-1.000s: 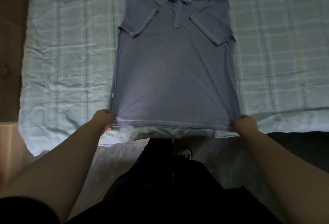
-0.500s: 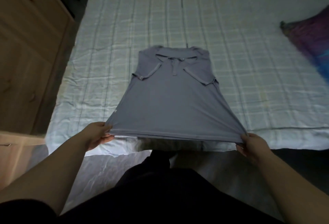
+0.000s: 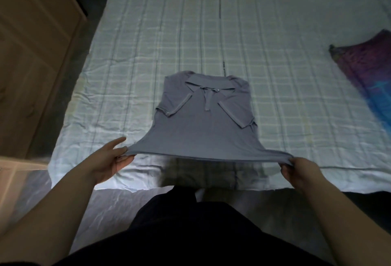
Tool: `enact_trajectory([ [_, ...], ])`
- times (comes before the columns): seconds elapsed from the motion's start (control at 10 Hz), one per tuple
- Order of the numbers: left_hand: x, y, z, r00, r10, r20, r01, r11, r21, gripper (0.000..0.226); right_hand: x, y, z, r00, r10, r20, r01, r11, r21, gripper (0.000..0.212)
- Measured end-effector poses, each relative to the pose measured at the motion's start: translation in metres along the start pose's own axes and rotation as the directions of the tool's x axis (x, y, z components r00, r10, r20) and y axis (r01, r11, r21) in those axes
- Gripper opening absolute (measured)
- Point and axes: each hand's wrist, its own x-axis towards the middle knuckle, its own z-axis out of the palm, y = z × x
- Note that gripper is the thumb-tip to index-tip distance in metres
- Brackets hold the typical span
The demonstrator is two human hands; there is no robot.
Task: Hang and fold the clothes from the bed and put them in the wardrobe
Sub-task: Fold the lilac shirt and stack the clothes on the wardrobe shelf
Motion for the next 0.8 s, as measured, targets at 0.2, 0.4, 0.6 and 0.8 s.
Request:
enact_trajectory([
  [0.2,0.063,0.074,0.036,1.0,0.025,0.007,-0.025,0.998,-0.06,0.013,0.038,-0.059,0.071,0.998,-0.037,-0.046,0.044,0.987,0.154,0.042],
  [0.4,0.148,0.143,0.076,0.999,-0.035,0.004,0.035,0.986,-0.165,0.016,0.085,-0.113,0.149,0.998,0.015,0.067,-0.05,0.818,0.573,0.057],
  [0.6,0.248,0.188,0.127,0.999,-0.039,-0.01,0.034,0.952,-0.305,0.016,0.163,-0.162,0.215,0.989,-0.146,-0.035,0.15,0.97,0.19,0.051],
  [0.8,0.365,0.2,0.166,0.999,-0.028,-0.032,0.016,0.946,-0.325,0.018,0.296,-0.167,0.269,0.979,-0.201,0.015,0.2,0.978,0.053,0.053],
])
